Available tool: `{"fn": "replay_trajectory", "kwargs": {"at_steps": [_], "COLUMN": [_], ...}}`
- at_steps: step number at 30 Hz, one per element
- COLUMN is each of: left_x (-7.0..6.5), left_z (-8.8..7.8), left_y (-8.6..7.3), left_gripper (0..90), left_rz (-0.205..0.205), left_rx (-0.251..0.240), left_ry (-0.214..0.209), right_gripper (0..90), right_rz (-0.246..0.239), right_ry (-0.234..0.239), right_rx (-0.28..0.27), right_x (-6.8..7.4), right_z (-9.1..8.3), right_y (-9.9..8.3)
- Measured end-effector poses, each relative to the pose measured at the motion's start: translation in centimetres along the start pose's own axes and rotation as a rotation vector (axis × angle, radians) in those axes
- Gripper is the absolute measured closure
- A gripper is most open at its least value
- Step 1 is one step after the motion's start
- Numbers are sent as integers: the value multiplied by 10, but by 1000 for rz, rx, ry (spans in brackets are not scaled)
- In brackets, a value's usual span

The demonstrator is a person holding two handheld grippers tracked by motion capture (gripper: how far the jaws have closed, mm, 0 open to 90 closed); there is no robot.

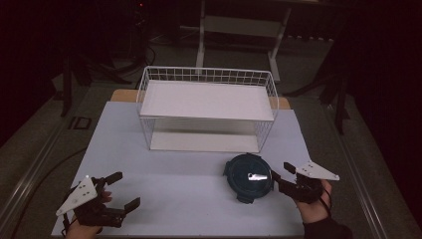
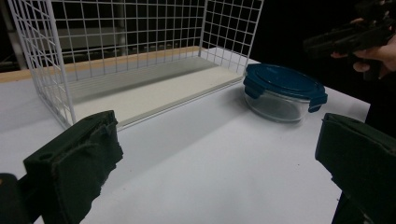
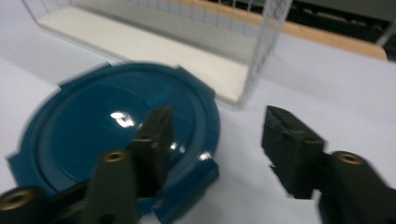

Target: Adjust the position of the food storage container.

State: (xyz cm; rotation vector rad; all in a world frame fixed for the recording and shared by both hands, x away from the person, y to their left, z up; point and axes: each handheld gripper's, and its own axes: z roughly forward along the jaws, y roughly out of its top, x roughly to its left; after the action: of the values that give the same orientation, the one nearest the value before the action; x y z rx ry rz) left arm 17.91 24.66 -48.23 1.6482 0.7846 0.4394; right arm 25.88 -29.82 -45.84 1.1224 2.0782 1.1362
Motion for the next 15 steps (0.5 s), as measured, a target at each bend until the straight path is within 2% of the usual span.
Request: {"fn": "replay_trajectory", "kwargs": {"at_steps": [4, 8, 10, 12, 15], "left_x": [0, 0, 0, 0, 0], "left_z": [0, 0, 0, 0, 0], "left_y": [0, 0, 0, 0, 0], "left_gripper": [0, 0, 0, 0, 0], "left_rz": [0, -1, 0, 0, -1], "left_rx": [-1, 0, 2, 2, 1], "left_ry": [0, 0, 0, 1, 1], "right_gripper": [662, 860, 897, 898, 900], "right_rz": [2, 7, 11, 17, 21], "right_ry": [-14, 0, 0, 12, 17], "right_rx": [50, 108, 128, 137, 179], "right_x": [-4, -7, -9, -9, -10], "right_z": [2, 6, 8, 9, 14], "right_y": [-10, -19, -22, -24, -28]}}
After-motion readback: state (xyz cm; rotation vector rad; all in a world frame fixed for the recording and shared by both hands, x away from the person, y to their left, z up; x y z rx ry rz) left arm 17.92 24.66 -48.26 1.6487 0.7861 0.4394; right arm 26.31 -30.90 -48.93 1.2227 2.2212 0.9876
